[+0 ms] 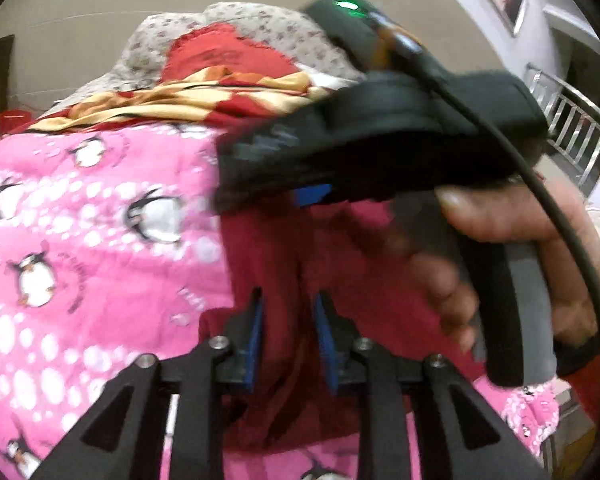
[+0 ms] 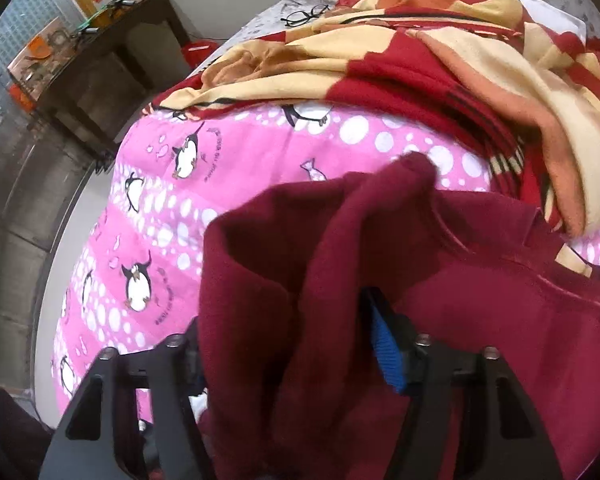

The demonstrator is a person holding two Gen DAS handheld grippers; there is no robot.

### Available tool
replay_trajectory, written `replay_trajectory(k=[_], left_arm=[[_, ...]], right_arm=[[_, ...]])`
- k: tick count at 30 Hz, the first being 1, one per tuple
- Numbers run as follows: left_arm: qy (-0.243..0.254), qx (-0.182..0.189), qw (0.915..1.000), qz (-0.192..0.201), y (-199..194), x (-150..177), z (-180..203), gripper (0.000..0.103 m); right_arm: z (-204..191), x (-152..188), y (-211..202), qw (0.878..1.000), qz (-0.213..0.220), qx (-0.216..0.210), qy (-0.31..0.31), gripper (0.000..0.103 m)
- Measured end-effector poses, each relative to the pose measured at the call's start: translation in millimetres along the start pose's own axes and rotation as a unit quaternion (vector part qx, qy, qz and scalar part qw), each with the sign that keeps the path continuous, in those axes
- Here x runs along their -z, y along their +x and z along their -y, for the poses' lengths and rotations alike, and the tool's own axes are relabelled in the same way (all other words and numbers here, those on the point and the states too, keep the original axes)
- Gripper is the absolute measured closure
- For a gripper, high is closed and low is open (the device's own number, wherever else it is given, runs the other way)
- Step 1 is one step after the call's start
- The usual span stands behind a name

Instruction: Fold small clothes

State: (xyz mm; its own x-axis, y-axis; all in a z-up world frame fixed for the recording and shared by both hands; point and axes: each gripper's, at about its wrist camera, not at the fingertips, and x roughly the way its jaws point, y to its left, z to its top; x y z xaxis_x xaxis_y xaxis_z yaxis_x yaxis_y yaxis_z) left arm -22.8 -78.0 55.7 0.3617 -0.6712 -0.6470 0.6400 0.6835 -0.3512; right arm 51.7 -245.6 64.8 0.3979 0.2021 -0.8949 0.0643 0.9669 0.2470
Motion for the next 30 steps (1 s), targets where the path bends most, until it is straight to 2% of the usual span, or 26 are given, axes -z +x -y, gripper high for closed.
replay_trajectory(k=[1,3,5,9,11,13,14,15,16,19,24,30], left_arm=[[-0.001,-0.003,1.0000,0.001,-5,2,-3,0.058],[-0.010,-0.008,0.9999,0.010,-16,7,-8,0.027],[-0.026,-0.034,0.9989,0.020,-25,13,-13,0.015],[-0.024,-0.071,0.9972,0.005,-23,23,-21,0.015],[-0.027,-0.072,0.9970,-0.009,-16,26,-22,0.015],[-0.030,-0.064,0.9975,-0.011,-7,24,-24,0.024],[-0.032,-0.056,0.9977,-0.021,-2,24,-24,0.042],[-0.033,-0.044,0.9979,-0.034,2,25,-24,0.067],[-0.035,-0.029,0.9978,-0.047,6,25,-23,0.075],[-0.034,-0.022,0.9984,-0.039,-6,27,-10,0.081],[-0.018,0.004,0.9997,-0.015,-29,16,22,0.082],[0.026,0.038,0.9988,-0.018,-24,1,82,0.083]], right_arm=[[4,2,-3,1.000,0.005,-0.003,0.000,0.047],[10,4,-8,1.000,0.011,-0.024,0.006,0.051],[12,8,-12,1.000,0.022,-0.022,0.001,0.055],[17,10,-16,0.999,0.030,-0.036,0.010,0.055],[17,10,-17,0.999,0.032,-0.037,0.011,0.055],[16,11,-19,0.999,0.035,-0.038,0.008,0.055],[16,11,-20,0.999,0.036,-0.037,0.007,0.055],[16,12,-21,0.999,0.038,-0.036,0.005,0.055],[16,13,-22,0.999,0.038,-0.035,0.002,0.056],[17,18,-33,0.999,0.047,-0.024,-0.012,0.058],[31,27,-67,0.996,0.081,-0.013,-0.020,0.059],[62,40,-117,0.994,0.108,0.018,-0.024,0.061]])
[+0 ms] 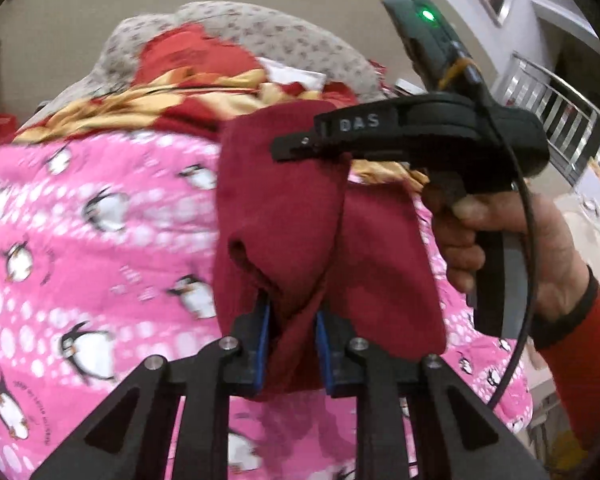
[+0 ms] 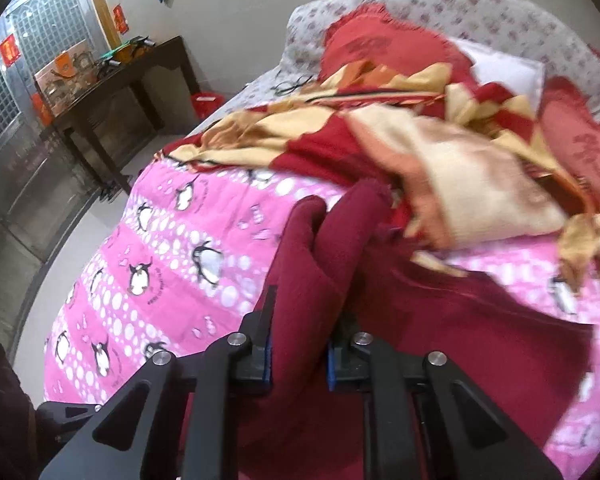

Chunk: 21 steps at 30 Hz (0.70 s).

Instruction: Fold small clothes

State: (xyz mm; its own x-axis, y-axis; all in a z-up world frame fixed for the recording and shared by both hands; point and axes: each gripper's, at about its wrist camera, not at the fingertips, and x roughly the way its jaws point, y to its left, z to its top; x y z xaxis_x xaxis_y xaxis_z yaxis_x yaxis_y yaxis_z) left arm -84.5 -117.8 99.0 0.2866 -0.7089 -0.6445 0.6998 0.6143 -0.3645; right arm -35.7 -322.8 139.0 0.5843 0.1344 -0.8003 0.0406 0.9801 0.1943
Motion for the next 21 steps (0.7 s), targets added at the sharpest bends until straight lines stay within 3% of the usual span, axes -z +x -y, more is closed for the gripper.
replay_trajectory(k=[12,21], left_arm=[[0.072,0.066,0.9944,-0.041,62,-8,114,0.083],[0.064,0.066,0.9922,-0.084,122,5,149,0.083]], right_arm=[[104,46,-66,0.996,0.027,0.051,0.062,0.062],[163,75,-37,0.989,-0.004,0.097,0.113,0.062]])
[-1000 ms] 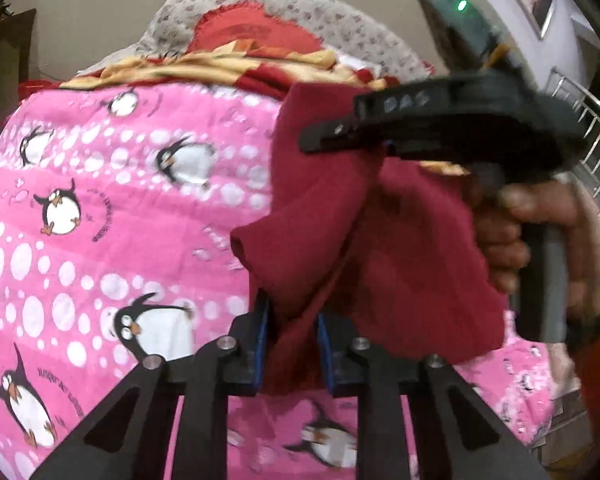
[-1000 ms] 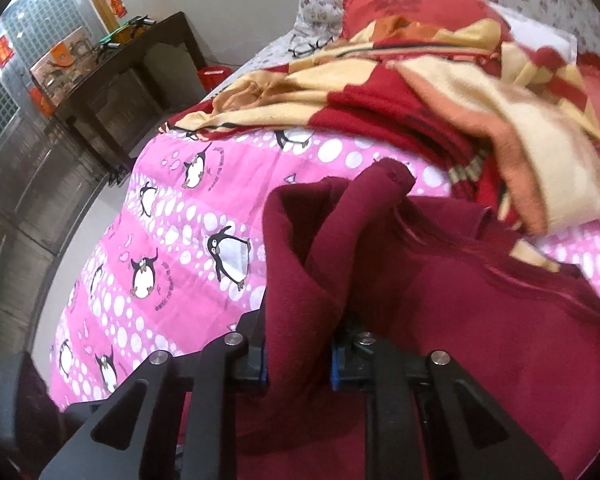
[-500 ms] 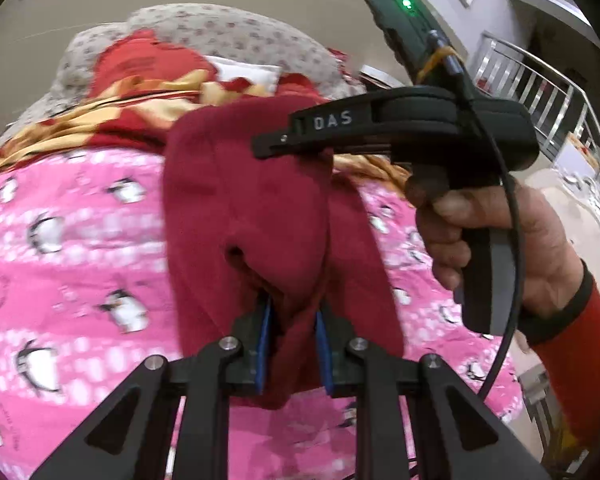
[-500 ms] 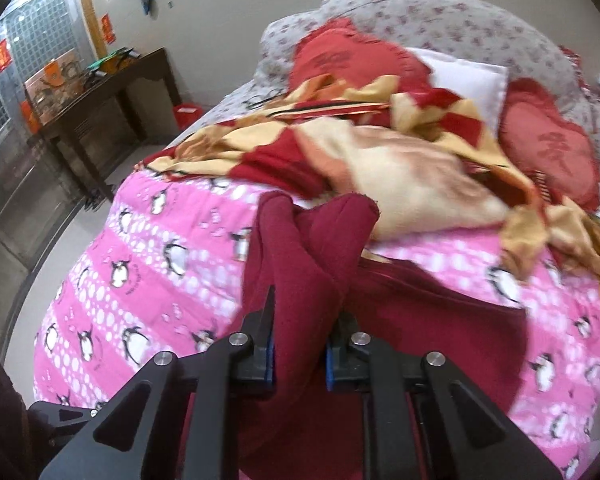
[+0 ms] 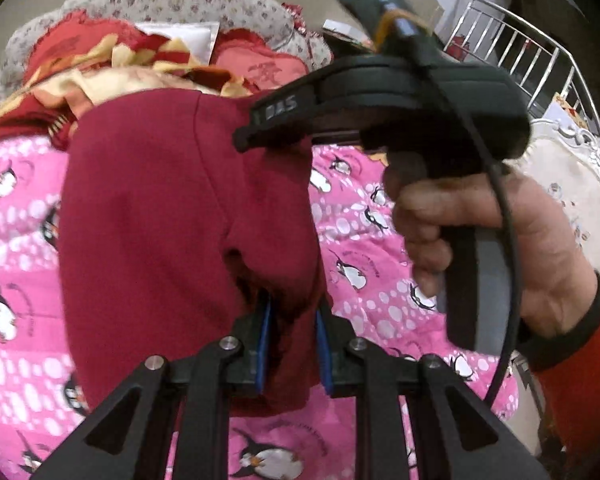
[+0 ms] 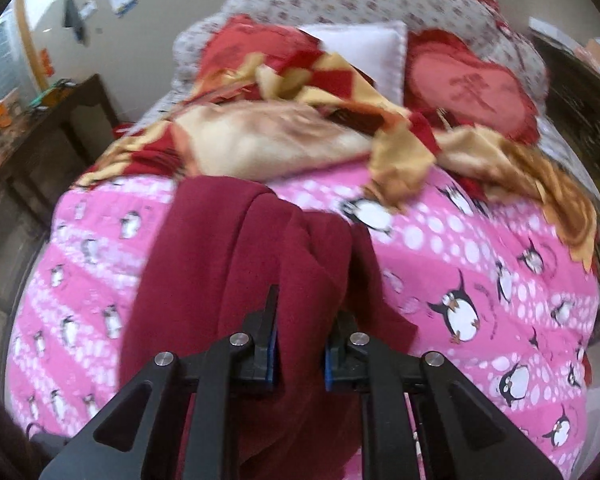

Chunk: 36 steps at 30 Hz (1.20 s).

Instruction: Fold small clothes

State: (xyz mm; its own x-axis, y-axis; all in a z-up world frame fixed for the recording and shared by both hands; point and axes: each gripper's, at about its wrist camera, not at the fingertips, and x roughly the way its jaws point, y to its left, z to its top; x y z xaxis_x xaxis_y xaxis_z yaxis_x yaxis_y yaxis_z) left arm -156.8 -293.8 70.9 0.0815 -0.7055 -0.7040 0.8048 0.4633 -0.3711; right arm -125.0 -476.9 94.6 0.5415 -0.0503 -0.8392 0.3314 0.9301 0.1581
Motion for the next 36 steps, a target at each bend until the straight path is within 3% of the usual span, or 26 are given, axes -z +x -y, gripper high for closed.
replay_trajectory(k=[2,3,4,6,7,9,11,16,18,19,20,23,24,25,26,28,30,31,33,34,35,36], left_arm=[[-0.010,0.004,0.9999,-0.012,8,1,-1,0.078],[-0.008,0.007,0.9998,-0.018,7,2,0,0.071],[0.000,0.013,0.9996,-0.024,4,2,0,0.067],[0.023,0.010,0.9991,-0.034,-12,5,2,0.044],[0.032,0.009,0.9989,-0.032,-23,8,2,0.039],[0.055,0.004,0.9985,-0.004,-52,15,-4,0.025],[0.069,-0.031,0.9969,0.024,-74,23,-13,0.021],[0.047,-0.092,0.9945,0.017,-65,25,-49,0.021],[0.040,-0.104,0.9937,0.013,-59,30,-56,0.021],[0.040,-0.115,0.9925,0.006,-53,32,-58,0.021],[0.041,-0.121,0.9917,-0.004,-48,34,-59,0.021],[0.042,-0.125,0.9911,-0.020,-38,49,-62,0.021],[0.039,-0.126,0.9909,-0.023,-35,51,-63,0.021],[0.034,-0.125,0.9911,-0.028,-30,53,-65,0.021],[0.030,-0.123,0.9914,-0.032,-25,54,-68,0.021],[0.025,-0.123,0.9914,-0.036,-23,56,-70,0.021],[0.026,-0.121,0.9918,-0.031,-30,56,-69,0.022],[0.030,-0.120,0.9920,-0.026,-34,56,-67,0.022],[0.041,-0.125,0.9911,-0.019,-42,56,-63,0.022],[0.042,-0.127,0.9908,-0.017,-45,56,-61,0.022],[0.042,-0.127,0.9909,-0.017,-47,55,-60,0.022],[0.042,-0.126,0.9910,-0.016,-49,54,-59,0.022]], right_arm=[[8,4,13,1.000,-0.009,0.000,0.014,0.060],[12,6,12,1.000,-0.003,-0.001,0.017,0.058],[13,8,10,1.000,0.000,-0.001,0.020,0.050],[21,14,-3,0.999,0.002,-0.011,0.035,0.046],[24,17,-11,0.999,0.002,-0.018,0.044,0.044],[30,31,-32,0.997,0.009,-0.039,0.061,0.043],[30,45,-50,0.995,0.018,-0.065,0.077,0.038],[6,74,-63,0.987,0.008,-0.132,0.091,0.031],[-5,79,-54,0.988,-0.008,-0.133,0.080,0.031],[-10,82,-52,0.990,-0.012,-0.119,0.069,0.035],[-14,85,-53,0.994,-0.008,-0.095,0.053,0.054],[-1,95,-63,0.997,0.015,-0.060,0.043,0.064],[8,98,-60,0.998,0.015,-0.024,0.047,0.076],[23,102,-52,0.998,0.008,0.030,0.060,0.079],[37,107,-44,0.996,-0.003,0.024,0.086,0.078],[57,118,-46,0.988,-0.007,-0.052,0.144,0.078],[55,123,-65,0.987,0.015,-0.066,0.143,0.078],[48,124,-78,0.987,0.029,-0.087,0.133,0.076],[36,124,-91,0.984,0.045,-0.123,0.122,0.058],[28,124,-96,0.982,0.053,-0.138,0.121,0.041],[23,123,-95,0.982,0.054,-0.140,0.117,0.032],[15,121,-91,0.983,0.051,-0.135,0.110,0.032]])
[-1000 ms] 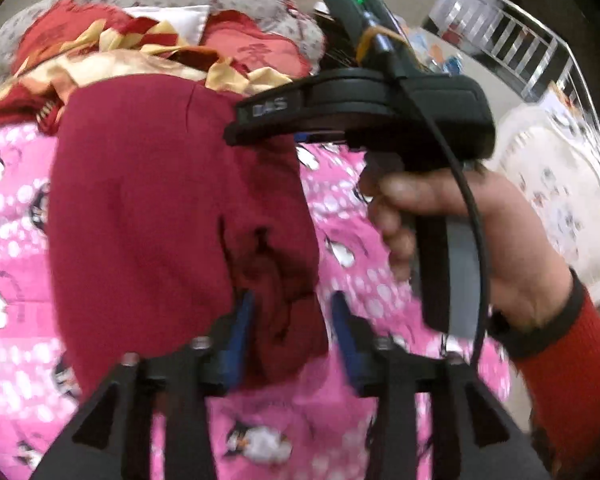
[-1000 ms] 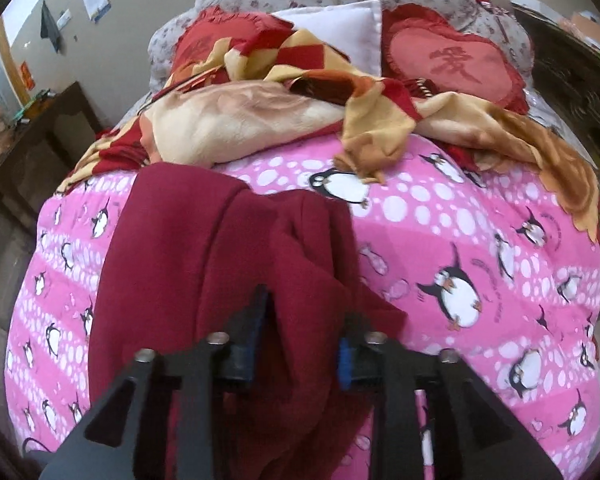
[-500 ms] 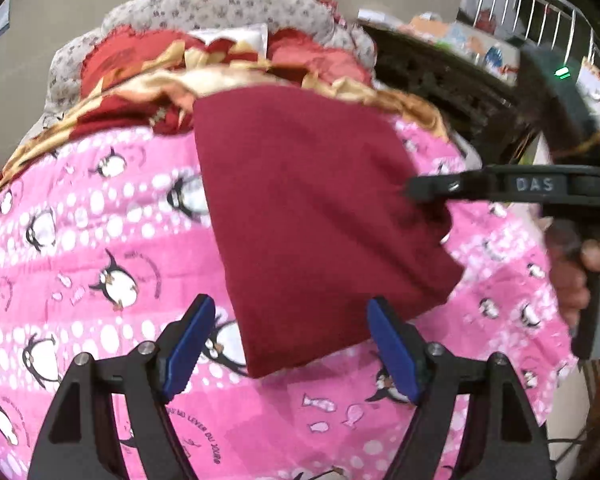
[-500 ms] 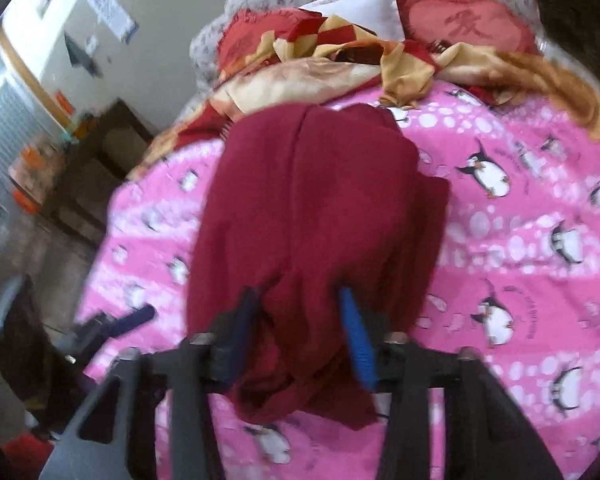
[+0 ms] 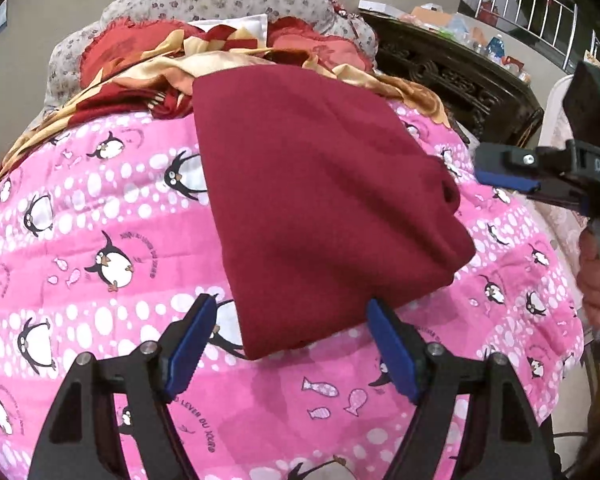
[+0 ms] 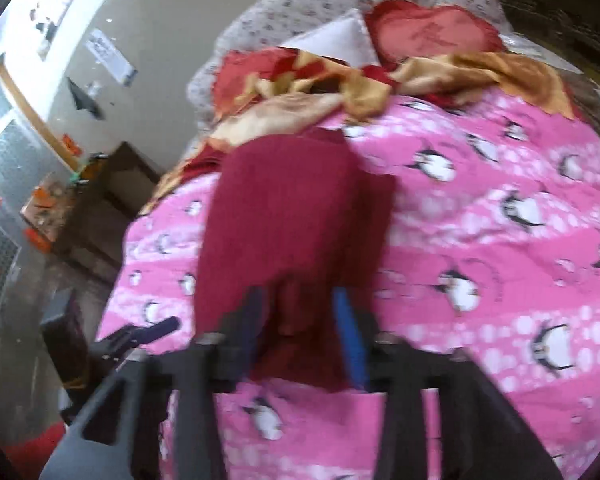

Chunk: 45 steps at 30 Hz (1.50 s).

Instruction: Fold small clothes

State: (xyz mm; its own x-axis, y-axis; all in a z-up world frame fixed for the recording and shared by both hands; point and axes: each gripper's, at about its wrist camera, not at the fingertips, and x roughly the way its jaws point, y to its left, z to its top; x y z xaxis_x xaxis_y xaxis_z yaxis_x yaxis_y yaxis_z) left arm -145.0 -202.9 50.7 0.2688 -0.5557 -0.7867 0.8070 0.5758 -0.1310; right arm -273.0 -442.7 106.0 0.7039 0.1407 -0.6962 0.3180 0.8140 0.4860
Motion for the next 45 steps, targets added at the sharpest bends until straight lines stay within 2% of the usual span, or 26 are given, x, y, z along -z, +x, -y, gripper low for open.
replay_trajectory(k=[3,5,8,10,12,14,16,18,21,23,25,28,29,31,32,34,37,40,42,45], left_arm=[[-0.003,-0.003,1.0000,0.005,-5,-3,1,0.022],[-0.003,-0.004,1.0000,0.008,-8,-4,0,0.022],[-0.001,-0.012,0.9999,0.008,-12,-3,-4,0.022],[-0.009,-0.010,0.9999,0.004,-9,-2,-9,0.022],[-0.017,-0.011,0.9998,-0.003,-3,-2,-11,0.022],[-0.021,-0.010,0.9997,-0.004,-1,-2,-12,0.022],[-0.022,-0.005,0.9997,0.003,-3,-4,-12,0.022],[-0.019,-0.005,0.9998,0.005,-1,-7,-10,0.022],[-0.018,-0.008,0.9998,0.002,6,-11,-7,0.022],[-0.022,-0.005,0.9998,0.002,10,-12,-5,0.022],[-0.023,-0.005,0.9997,-0.003,16,-13,-4,0.022],[-0.027,-0.006,0.9995,-0.018,28,-11,-3,0.022],[-0.027,-0.003,0.9994,-0.023,31,-10,-3,0.022],[-0.027,-0.004,0.9993,-0.023,33,-8,-2,0.021],[-0.028,-0.004,0.9994,-0.023,32,-7,-3,0.021],[-0.029,-0.006,0.9993,-0.023,29,-9,-4,0.021],[-0.026,-0.022,0.9994,-0.006,16,-13,-6,0.022],[-0.027,-0.035,0.9989,0.018,3,-20,-9,0.021],[-0.029,-0.043,0.9983,0.025,1,-26,-11,0.021],[-0.038,-0.051,0.9977,0.024,5,-34,-15,0.021]], right_arm=[[-8,1,32,0.998,-0.038,0.031,-0.025,0.032],[-8,7,44,0.996,-0.064,0.057,-0.040,0.061],[-9,13,24,0.995,-0.036,0.062,-0.065,0.063],[3,17,30,0.993,-0.046,0.093,-0.063,0.063],[16,19,38,0.994,-0.060,0.086,-0.040,0.063],[18,18,23,0.997,-0.043,0.068,-0.016,0.061],[12,18,3,0.997,-0.023,0.075,-0.014,0.058],[0,16,-17,0.997,0.004,0.078,-0.027,0.055],[-22,6,-23,0.996,0.031,0.067,-0.053,0.055],[-35,-3,-13,0.995,0.034,0.056,-0.073,0.055],[-36,-9,13,0.994,0.015,0.074,-0.083,0.055],[-13,3,48,0.988,-0.031,0.132,-0.080,0.056],[-1,10,53,0.990,-0.040,0.126,-0.059,0.056],[18,18,49,0.996,-0.032,0.085,-0.015,0.053],[23,19,44,0.997,-0.033,0.077,-0.004,0.048],[23,17,27,0.997,-0.020,0.071,-0.006,0.046],[10,10,7,0.995,0.005,0.092,-0.026,0.046],[-10,0,-4,0.995,0.031,0.083,-0.049,0.046],[-18,-9,-2,0.993,0.041,0.087,-0.064,0.046],[-19,-24,17,0.990,0.038,0.126,-0.056,0.038]])
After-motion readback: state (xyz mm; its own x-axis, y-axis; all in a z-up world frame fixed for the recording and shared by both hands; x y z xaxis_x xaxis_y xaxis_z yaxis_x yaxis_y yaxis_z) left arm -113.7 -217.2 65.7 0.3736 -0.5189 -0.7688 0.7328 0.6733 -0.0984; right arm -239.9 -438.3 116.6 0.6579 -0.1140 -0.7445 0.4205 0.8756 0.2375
